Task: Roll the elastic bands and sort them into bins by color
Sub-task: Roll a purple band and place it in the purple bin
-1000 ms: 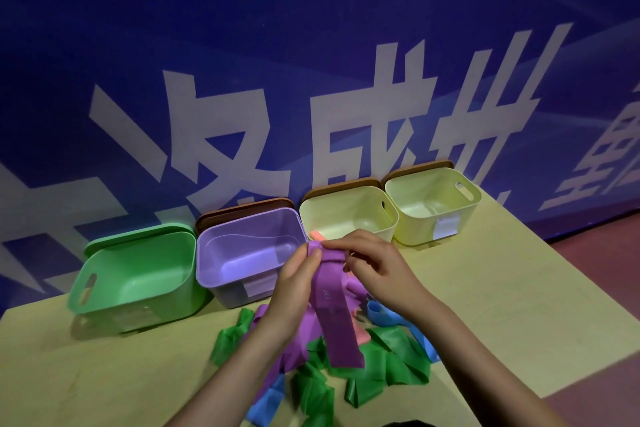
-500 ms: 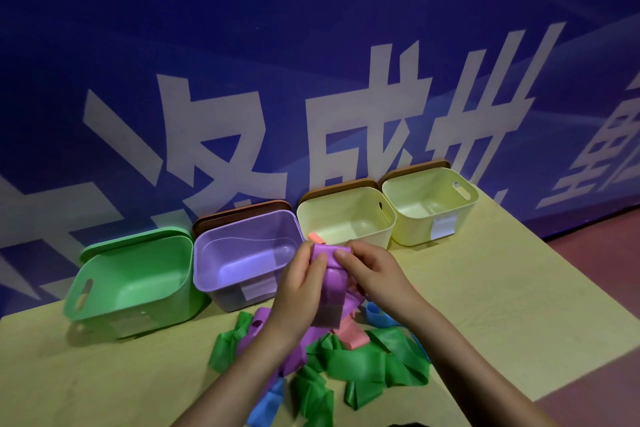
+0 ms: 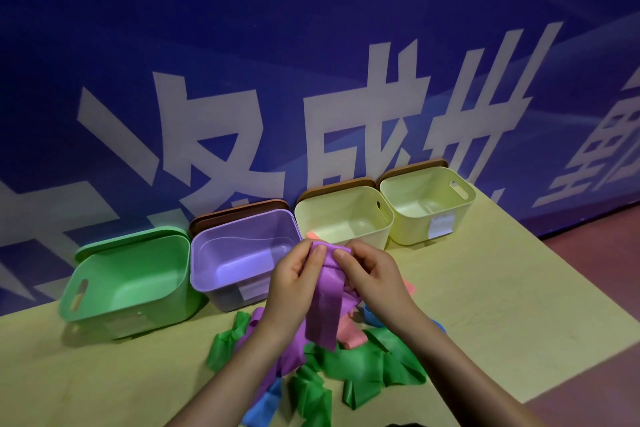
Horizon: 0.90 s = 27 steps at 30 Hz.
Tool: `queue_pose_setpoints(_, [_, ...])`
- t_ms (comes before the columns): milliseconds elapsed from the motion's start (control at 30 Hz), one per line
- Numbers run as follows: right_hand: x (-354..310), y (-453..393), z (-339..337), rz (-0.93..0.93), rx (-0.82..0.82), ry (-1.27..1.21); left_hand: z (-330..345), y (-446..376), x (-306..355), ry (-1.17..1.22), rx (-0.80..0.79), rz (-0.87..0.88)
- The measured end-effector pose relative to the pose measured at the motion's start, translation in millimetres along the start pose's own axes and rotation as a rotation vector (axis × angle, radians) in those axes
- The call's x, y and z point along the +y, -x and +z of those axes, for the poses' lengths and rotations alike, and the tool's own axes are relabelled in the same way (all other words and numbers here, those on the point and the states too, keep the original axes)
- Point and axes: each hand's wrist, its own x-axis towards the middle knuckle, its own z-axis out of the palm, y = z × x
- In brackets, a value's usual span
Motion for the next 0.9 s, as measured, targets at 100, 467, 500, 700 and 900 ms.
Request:
queue_pose_setpoints(100, [0, -1, -3, -0.004, -0.015, 0.031, -1, 1, -5, 0.241, -0.029, -0.252])
queue_pose_setpoints(467, [2, 3, -2, 0.116, -0.132, -0.072, -9, 1, -14, 0.007, 0.069, -0.117])
queue_pose_setpoints(500, [1, 3, -2, 0.115, -0.134, -0.082, -9, 1, -14, -0.012, 0.085, -0.095])
queue_pose_setpoints(700, [1, 2, -3, 0.121, -0.144, -0.094, -11, 1, -14, -0.113, 0.088, -0.005])
queue_pose_setpoints(900, [4, 1, -2, 0.12, -0.082, -0.176, -7, 4, -12, -0.067, 0.013, -0.024])
